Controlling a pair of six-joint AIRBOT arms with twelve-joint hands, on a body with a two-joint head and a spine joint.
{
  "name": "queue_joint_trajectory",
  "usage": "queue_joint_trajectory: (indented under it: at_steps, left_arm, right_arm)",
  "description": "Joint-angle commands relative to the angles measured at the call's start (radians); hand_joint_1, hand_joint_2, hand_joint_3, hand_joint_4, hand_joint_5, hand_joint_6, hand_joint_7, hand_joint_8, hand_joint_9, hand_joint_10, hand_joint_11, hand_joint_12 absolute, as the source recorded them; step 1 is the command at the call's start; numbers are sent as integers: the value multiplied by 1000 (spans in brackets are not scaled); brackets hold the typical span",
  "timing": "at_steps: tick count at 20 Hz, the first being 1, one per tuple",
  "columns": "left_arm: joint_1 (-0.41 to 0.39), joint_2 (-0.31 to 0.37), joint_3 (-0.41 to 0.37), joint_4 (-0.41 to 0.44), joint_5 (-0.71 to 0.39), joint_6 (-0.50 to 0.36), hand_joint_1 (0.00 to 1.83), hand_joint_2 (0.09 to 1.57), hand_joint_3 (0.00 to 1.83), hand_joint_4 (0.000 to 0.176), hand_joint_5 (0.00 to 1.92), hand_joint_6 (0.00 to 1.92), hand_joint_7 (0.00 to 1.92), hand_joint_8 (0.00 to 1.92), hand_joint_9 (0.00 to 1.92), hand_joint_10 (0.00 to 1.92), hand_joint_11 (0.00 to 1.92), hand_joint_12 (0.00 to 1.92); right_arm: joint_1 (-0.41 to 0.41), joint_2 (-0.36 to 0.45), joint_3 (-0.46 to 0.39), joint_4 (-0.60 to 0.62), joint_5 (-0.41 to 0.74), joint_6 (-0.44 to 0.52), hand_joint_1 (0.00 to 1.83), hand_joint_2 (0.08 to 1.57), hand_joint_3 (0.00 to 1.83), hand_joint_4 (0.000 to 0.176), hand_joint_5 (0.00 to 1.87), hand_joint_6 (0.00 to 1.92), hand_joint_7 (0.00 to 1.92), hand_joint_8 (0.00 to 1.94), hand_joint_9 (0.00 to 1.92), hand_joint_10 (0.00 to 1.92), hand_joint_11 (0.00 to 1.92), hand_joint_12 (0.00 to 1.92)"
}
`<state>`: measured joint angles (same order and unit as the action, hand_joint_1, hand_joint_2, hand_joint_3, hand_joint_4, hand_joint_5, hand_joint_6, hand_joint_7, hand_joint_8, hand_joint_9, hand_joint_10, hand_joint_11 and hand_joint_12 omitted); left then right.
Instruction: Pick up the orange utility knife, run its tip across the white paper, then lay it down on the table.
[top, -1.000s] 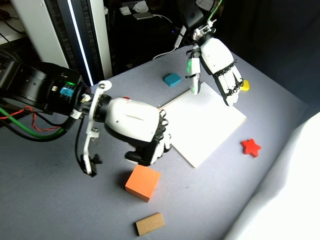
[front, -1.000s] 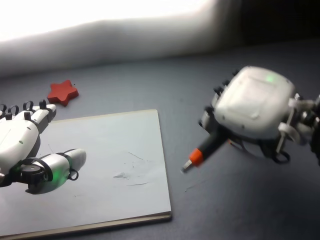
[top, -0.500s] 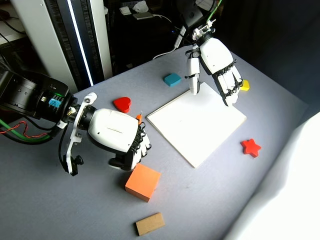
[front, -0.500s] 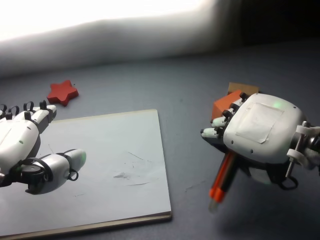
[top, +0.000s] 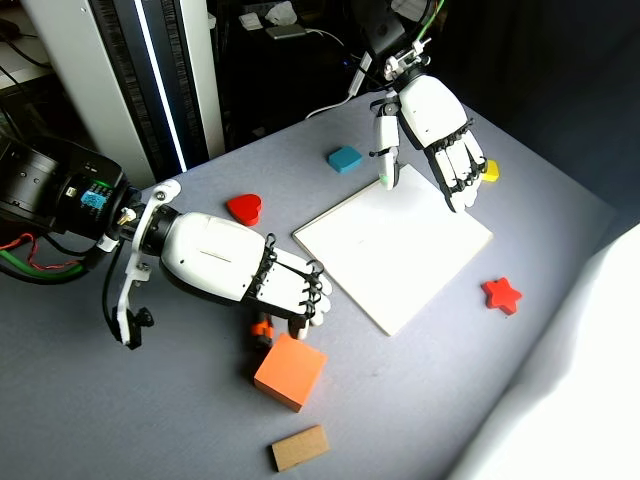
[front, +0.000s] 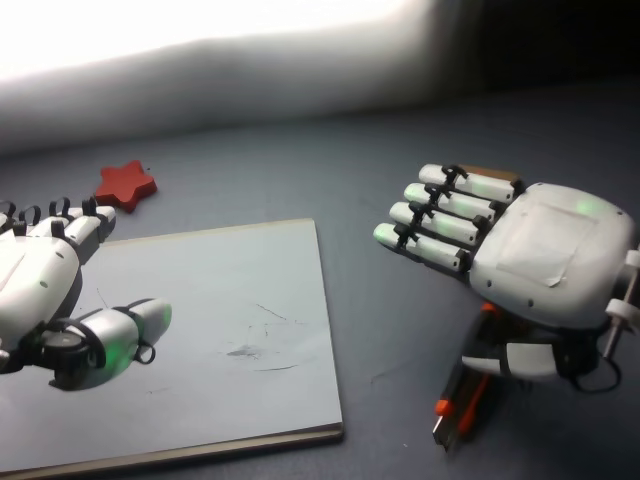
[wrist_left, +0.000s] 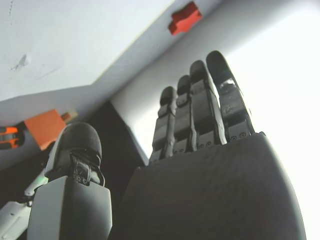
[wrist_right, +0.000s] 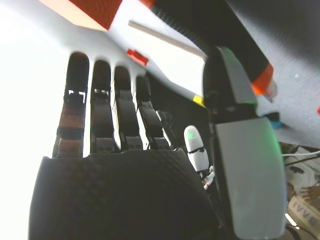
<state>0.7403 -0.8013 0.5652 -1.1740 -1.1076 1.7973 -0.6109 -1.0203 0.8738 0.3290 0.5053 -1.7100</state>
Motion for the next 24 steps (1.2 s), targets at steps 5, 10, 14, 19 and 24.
queue_joint_trajectory:
  at_steps: [5,10,14,19,24]
  left_arm:
    - [4,39,-14,62,-20,18,176,1272,0,9,128,0,155,0,233,0,0,798]
    - [-30,51,-42,78,-1,21,168,1270,0,14,157,10,185,7,272,11,0,849]
    - [-102,53,-44,78,47,80,194,1266,0,15,337,25,371,14,428,34,0,1247]
    - [-131,52,-55,78,73,102,245,1281,0,0,729,80,752,352,551,849,201,1579]
    - [-132,54,-53,78,70,103,265,1327,6,0,722,1358,764,1667,713,1832,533,1915]
  right_arm:
    - [19,168,-124,-16,111,125,408,1008,0,0,0,0,0,0,0,0,0,0]
    - [120,489,-272,-13,-297,382,158,1102,14,0,0,0,0,0,0,0,0,0]
    - [196,628,-307,-13,-442,453,75,1199,0,0,259,122,366,49,268,256,0,1044]
    - [216,628,-306,44,-411,455,90,1240,4,0,579,1232,702,1262,572,1539,332,1911]
    - [248,608,-305,132,-431,495,0,1336,19,0,1008,1528,1192,1690,1152,1918,1068,1921]
